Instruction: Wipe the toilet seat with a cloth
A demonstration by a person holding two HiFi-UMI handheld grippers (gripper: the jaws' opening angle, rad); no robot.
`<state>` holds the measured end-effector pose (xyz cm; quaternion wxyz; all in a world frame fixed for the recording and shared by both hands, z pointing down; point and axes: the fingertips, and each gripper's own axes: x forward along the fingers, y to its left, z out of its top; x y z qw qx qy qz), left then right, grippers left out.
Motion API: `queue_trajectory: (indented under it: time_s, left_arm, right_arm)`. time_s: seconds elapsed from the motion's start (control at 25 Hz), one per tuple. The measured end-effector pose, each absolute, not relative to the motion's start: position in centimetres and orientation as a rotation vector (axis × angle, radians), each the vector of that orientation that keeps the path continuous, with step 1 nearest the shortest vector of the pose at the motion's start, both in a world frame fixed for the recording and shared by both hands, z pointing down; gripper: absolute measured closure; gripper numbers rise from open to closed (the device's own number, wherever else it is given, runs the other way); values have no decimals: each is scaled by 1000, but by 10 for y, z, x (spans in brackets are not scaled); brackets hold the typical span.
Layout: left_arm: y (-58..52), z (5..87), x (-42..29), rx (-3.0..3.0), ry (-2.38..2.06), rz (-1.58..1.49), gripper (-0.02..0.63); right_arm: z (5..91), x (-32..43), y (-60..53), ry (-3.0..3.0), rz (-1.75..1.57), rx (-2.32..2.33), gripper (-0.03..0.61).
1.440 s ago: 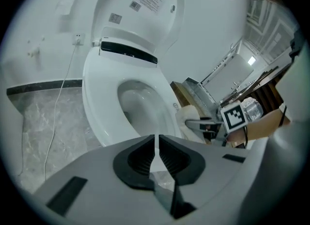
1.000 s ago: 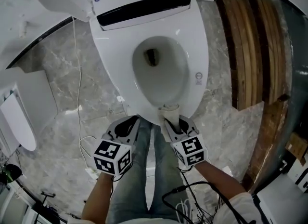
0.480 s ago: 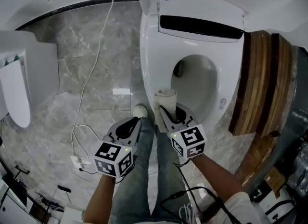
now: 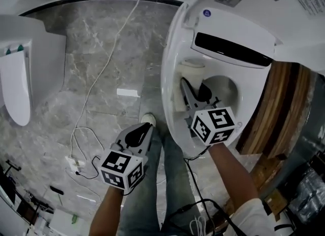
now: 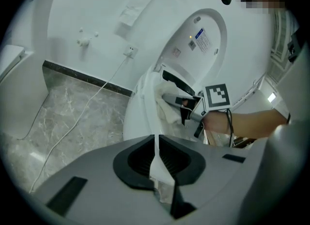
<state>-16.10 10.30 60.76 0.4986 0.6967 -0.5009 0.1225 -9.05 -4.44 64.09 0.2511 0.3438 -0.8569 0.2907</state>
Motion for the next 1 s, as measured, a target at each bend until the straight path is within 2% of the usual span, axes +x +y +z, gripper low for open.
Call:
queue_trajectory:
  time_s: [0.28, 0.6, 0.76, 1.0]
  left_arm:
    - [90, 613, -154, 1679, -1207, 311, 574]
    - [72, 612, -113, 1717, -1156, 351, 574]
    - [63, 611, -82, 1747, -1122, 374, 574]
    - [54, 603, -33, 1804, -1057, 389, 574]
  right_arm:
    - [634, -83, -88, -2361, 667, 938, 482]
    - [642, -18, -99, -2249, 822, 1103, 482]
    - [647, 40, -110, -2167, 939, 1250, 482]
    - [643, 170, -124, -1963, 1101, 1606, 482]
